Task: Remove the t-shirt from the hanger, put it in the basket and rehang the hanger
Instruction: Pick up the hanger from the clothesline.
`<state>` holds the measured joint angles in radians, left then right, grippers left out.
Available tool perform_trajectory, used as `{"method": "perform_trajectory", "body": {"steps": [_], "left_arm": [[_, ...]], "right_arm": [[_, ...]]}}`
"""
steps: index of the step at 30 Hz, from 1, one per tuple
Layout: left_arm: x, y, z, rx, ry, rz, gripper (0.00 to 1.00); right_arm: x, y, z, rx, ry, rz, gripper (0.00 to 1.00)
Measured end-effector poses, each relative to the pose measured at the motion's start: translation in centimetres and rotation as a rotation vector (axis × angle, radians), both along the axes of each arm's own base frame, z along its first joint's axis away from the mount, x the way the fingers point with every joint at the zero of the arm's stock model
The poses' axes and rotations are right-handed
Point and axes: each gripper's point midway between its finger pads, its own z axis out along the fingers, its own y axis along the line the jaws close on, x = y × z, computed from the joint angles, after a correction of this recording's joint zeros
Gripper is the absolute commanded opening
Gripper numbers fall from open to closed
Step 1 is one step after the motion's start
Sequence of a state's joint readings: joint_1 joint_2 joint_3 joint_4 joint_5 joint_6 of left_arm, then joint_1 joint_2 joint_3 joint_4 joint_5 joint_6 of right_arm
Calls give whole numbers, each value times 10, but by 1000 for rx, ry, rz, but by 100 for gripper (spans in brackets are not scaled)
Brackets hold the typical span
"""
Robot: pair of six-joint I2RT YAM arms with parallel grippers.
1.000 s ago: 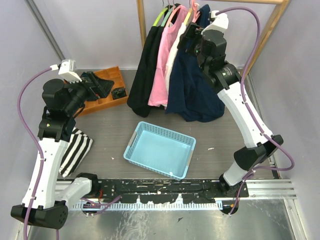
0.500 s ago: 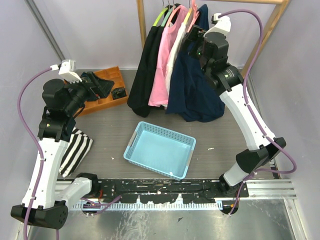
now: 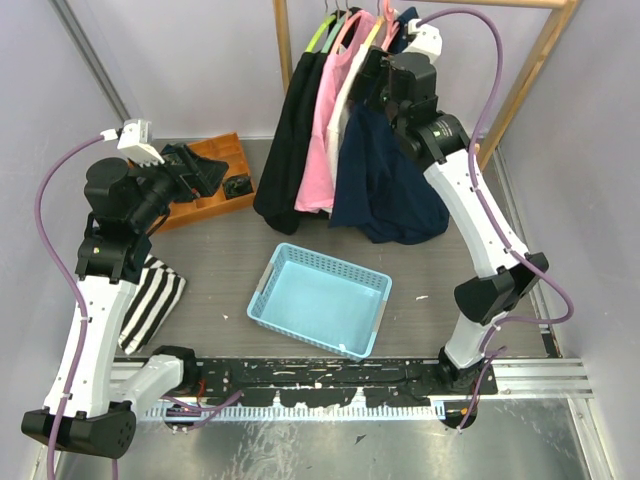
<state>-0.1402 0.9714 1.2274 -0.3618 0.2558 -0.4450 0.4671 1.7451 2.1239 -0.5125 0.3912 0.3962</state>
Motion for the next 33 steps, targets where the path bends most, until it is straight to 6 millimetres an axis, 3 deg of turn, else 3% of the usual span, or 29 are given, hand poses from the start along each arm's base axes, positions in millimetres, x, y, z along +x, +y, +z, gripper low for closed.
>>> {"method": "perform_trajectory", "body": {"steps": [4, 10, 15, 21, 27, 33], "left_arm": [[0, 0, 0, 0, 0, 0, 98], [0, 0, 1, -1, 0, -1, 98], [-2, -2, 4, -3, -5, -14, 98], [-4, -3, 14, -6, -27, -21, 98], [-4, -3, 14, -6, -27, -23, 98], [-5, -3, 11, -4, -17, -23, 98]], "right_arm": [[0, -4, -7, -16, 23, -18, 83], [-11, -22, -7, -56, 28, -64, 67], [-20, -54, -3, -93, 23, -116, 66], [-17, -94, 1, -107, 20, -147, 65], [-13, -98, 0, -127, 20, -99, 56], [-7, -87, -4, -145, 22, -38, 50]]}}
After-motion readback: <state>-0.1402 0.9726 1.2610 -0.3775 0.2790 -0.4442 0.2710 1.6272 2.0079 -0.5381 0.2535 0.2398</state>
